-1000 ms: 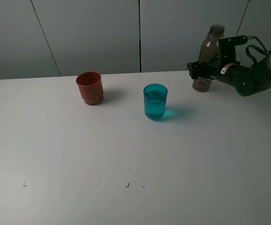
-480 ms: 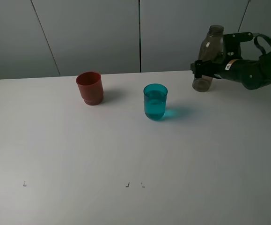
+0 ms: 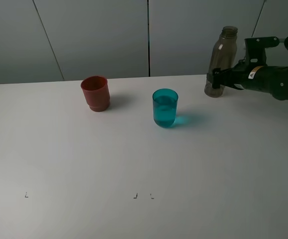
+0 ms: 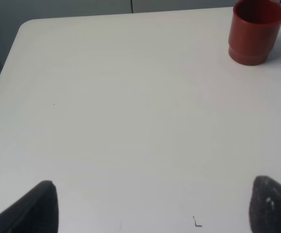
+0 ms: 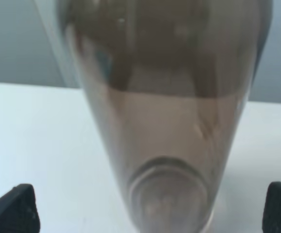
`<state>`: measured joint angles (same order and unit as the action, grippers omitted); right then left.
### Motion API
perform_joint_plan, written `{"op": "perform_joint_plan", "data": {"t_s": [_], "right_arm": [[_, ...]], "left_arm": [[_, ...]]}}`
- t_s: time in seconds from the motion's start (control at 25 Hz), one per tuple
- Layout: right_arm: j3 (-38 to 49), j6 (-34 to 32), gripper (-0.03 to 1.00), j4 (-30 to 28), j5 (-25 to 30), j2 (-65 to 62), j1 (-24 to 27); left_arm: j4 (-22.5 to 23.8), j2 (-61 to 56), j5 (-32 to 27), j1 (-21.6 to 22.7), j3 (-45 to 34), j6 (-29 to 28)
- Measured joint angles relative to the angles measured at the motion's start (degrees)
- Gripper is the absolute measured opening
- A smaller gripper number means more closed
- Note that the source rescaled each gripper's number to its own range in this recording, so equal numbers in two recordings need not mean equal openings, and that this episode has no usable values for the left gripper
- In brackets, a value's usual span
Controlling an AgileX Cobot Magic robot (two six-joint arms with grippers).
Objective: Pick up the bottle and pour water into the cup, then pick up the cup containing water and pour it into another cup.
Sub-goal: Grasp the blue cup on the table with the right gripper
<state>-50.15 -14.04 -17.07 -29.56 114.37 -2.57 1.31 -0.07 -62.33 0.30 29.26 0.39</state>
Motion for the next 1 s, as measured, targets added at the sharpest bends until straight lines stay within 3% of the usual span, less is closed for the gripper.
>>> {"op": "perform_joint_plan", "data": {"t_s": [0.48, 0.84, 1.0], "right_arm": [[17.32, -0.1, 1.0, -5.4, 0.13, -14.88, -0.14], [24.59, -1.7, 1.0, -18.2, 0.25, -18.71, -6.95], [24.59, -1.9, 1.0, -18.99, -5.78, -17.07, -8.09]], "left_arm": [[0.0, 0.0, 0.0, 0.0, 0.0, 0.0], [0.0, 0.0, 0.0, 0.0, 0.0, 0.0], [0.0, 0.0, 0.0, 0.0, 0.0, 0.0]]}}
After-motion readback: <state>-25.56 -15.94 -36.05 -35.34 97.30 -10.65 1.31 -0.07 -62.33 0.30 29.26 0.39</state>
